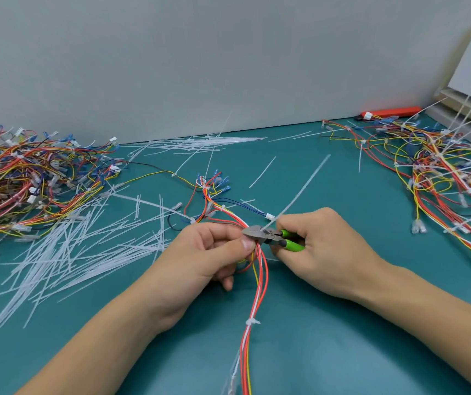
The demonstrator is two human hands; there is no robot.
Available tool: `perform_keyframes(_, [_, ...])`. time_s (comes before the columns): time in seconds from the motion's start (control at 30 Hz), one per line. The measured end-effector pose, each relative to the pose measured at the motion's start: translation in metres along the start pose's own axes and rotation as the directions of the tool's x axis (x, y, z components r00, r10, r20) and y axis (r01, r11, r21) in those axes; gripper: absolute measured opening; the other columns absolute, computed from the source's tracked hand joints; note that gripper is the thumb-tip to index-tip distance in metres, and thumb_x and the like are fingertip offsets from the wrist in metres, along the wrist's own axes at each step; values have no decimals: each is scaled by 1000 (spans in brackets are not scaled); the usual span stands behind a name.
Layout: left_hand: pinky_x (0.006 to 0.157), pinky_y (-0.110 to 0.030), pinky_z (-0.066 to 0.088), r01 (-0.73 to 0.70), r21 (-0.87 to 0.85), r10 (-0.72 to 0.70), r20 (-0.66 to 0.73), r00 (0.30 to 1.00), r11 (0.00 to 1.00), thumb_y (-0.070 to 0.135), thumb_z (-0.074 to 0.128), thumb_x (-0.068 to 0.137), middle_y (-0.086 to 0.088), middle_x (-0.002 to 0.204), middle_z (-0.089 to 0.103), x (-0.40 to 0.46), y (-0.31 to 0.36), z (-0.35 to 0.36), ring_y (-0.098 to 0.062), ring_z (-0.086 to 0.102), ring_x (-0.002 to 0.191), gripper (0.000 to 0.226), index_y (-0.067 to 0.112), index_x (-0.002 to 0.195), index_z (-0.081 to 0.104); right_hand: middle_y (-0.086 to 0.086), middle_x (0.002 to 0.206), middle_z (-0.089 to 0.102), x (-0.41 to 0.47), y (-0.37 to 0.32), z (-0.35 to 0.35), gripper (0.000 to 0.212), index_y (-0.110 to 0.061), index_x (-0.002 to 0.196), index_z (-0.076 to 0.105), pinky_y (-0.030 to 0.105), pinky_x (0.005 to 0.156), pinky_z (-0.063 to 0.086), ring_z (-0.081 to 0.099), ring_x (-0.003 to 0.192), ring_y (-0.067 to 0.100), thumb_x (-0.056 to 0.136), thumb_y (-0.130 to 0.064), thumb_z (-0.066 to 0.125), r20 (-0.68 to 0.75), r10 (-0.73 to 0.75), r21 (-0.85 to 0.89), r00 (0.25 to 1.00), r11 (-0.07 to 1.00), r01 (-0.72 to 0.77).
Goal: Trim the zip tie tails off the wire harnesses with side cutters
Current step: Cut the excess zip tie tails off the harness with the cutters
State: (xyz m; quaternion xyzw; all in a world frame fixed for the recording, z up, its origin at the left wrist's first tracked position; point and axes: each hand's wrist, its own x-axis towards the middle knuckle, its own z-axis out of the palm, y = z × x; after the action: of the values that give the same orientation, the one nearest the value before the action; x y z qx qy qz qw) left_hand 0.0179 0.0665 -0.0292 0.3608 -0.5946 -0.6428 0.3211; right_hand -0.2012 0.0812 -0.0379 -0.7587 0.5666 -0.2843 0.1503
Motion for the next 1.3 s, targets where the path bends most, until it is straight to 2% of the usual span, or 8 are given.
perform_keyframes(0.17, [51, -24, 45, 10, 8, -10, -28, 1000, 1000, 23, 71, 85, 0, 66, 58, -1, 0, 0, -11, 41, 54, 13, 11, 84, 74, 1, 59, 47, -2, 1, 2, 24, -16, 70, 53, 44, 55, 46, 42, 60, 23, 77, -38, 57, -36, 5, 15, 999, 1000, -5])
perform_keyframes(0.27, [52, -24, 44, 22, 4, -22, -45, 999, 1000, 24, 72, 84, -11, 73, 53, 0, 0, 0, -13, 38, 55, 16, 8, 87, 75, -11, 78, 65, -1, 2, 1, 14, -29, 85, 69, 39, 73, 50, 57, 82, 14, 80, -40, 64, -49, -34, 49, 998, 998, 36])
perform_keyframes(0.37, [52, -24, 44, 25, -8, -26, -42, 999, 1000, 24, 72, 84, -4, 68, 54, 1, 0, 1, -12, 37, 54, 15, 11, 89, 77, -18, 93, 70, -1, 3, 0, 18, -37, 98, 73, 36, 84, 51, 60, 98, 12, 83, -40, 66, -57, -55, 89, 997, 994, 60])
perform_keyframes(0.67, [51, -23, 44, 10, -5, -10, -22, 1000, 1000, 22, 71, 86, 3, 68, 61, 1, -1, 1, -10, 39, 53, 10, 15, 85, 78, -13, 91, 71, 1, 6, 0, 16, -33, 100, 74, 39, 83, 50, 60, 95, 15, 86, -27, 75, -48, -70, 91, 996, 993, 74])
perform_keyframes(0.9, [50, -23, 45, 5, -18, -6, -27, 1000, 1000, 20, 69, 87, 7, 67, 62, 1, 0, 2, -10, 39, 54, 10, 15, 86, 78, -14, 93, 70, 2, 3, -1, 20, -32, 98, 74, 42, 85, 51, 61, 96, 16, 80, -35, 65, -34, -56, 62, 998, 996, 58])
perform_keyframes(1.0, [50, -23, 45, 6, -19, -6, -28, 1000, 1000, 19, 70, 86, 7, 66, 62, 1, 0, 2, -10, 40, 53, 9, 17, 82, 78, -11, 88, 70, 2, 2, -1, 17, -30, 94, 73, 43, 82, 51, 61, 92, 17, 81, -38, 66, -32, -63, 65, 997, 996, 65])
perform_keyframes(1.1, [51, -23, 45, 1, 7, -1, -17, 1000, 1000, 21, 70, 86, 8, 62, 58, 0, 0, 2, -9, 40, 52, 14, 19, 74, 74, -2, 71, 63, 2, 3, 0, 20, -21, 81, 69, 45, 68, 49, 56, 74, 22, 82, -39, 62, -32, -62, 57, 998, 996, 64])
perform_keyframes(1.3, [51, -24, 45, 5, 22, -4, -41, 999, 1000, 23, 71, 85, -3, 65, 53, 1, -2, 0, -14, 36, 55, 22, 1, 83, 70, 6, 59, 43, 0, 3, 3, 28, -12, 71, 52, 47, 53, 43, 37, 60, 25, 79, -39, 53, -17, -24, 31, 1000, 999, 25])
